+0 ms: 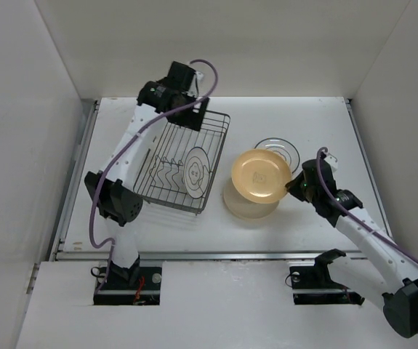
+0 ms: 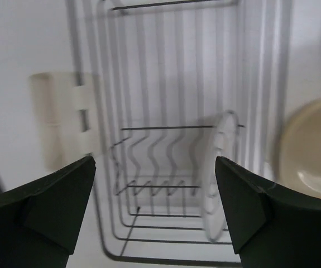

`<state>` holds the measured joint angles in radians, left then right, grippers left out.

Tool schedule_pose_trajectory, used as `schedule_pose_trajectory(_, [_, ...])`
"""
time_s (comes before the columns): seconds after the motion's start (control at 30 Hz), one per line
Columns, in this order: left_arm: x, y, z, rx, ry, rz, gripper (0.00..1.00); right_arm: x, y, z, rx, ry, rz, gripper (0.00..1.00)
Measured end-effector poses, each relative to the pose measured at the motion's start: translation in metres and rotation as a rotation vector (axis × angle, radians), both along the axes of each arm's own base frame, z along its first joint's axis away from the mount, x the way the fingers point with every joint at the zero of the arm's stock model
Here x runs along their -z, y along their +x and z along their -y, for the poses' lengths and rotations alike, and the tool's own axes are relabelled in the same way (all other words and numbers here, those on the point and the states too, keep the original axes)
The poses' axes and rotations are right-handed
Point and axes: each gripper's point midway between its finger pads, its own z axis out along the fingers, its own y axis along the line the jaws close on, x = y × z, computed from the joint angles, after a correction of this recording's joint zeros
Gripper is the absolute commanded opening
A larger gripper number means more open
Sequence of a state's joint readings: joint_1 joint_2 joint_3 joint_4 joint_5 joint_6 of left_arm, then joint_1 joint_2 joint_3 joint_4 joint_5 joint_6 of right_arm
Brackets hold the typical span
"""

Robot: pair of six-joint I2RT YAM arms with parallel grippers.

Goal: Unload the plates from the dish rack

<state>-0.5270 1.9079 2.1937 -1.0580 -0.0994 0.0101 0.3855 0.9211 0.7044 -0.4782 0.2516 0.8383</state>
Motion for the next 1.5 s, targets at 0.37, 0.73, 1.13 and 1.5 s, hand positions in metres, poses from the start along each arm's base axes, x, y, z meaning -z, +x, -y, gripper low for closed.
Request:
schedule_pose_trajectory(0.37, [0.055, 0.007, -0.195, -0.434, 0.210, -0.175, 0.84, 0.063, -0.026, 0.006, -0.017, -0.056, -0.180, 0.00])
schedule_pose_trajectory(0.73, [0.110, -0.077, -0.204, -0.379, 0.196, -0.435, 0.70, 0.077, -0.018, 0.003, -0.033, -0.080, -0.203, 0.00])
schedule_pose_trajectory(1.13, [0.169, -0.072, -0.183, -0.325, 0.133, -0.605, 0.34, 0.078, -0.010, -0.006, -0.084, -0.071, -0.184, 0.37])
schedule_pose_trajectory(1.5, [0.171, -0.068, -0.177, -0.295, 0.058, -0.610, 0.00, 0.078, -0.008, -0.010, -0.101, -0.061, -0.179, 0.38])
